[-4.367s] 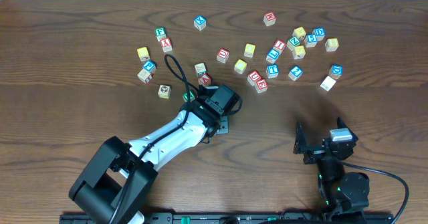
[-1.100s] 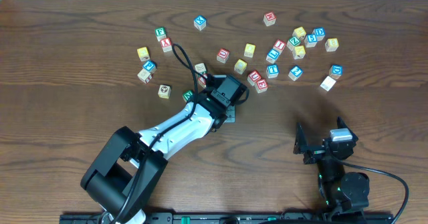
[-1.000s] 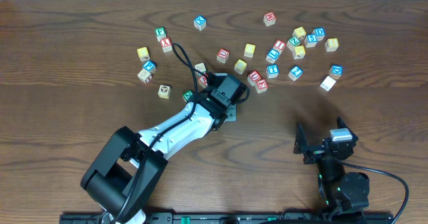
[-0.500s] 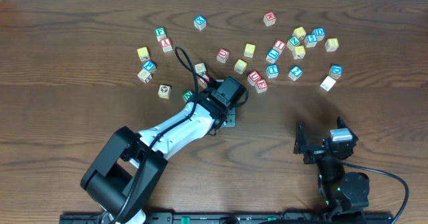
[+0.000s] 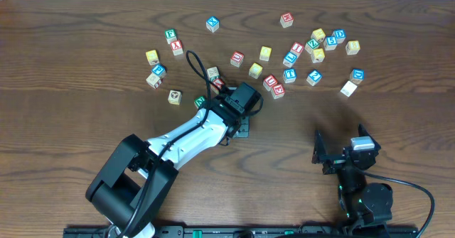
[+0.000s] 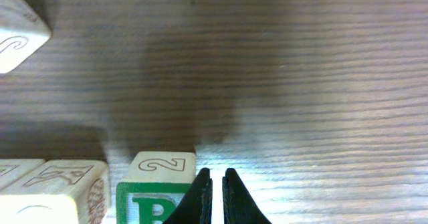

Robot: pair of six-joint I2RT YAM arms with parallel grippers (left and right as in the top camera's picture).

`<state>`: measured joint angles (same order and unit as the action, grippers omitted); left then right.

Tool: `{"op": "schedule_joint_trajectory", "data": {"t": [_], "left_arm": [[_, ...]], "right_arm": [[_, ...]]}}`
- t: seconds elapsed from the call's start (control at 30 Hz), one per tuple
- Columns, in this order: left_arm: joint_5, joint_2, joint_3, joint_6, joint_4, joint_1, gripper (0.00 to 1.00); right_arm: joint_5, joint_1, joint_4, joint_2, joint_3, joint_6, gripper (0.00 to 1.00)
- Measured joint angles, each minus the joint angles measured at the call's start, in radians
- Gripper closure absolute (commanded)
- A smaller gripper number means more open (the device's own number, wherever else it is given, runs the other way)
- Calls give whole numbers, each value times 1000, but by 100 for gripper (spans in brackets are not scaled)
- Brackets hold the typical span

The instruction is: Spell out ROBOT

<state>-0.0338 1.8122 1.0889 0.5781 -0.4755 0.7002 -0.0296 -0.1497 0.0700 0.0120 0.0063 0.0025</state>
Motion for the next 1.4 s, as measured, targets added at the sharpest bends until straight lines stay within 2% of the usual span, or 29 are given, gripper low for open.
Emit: {"op": "schedule_joint_trajectory", "data": {"t": [1.4], "left_arm": [[-48,0,0,70,-37,0,93]], "right_arm": [[0,0,0,0,0,0,1]]}}
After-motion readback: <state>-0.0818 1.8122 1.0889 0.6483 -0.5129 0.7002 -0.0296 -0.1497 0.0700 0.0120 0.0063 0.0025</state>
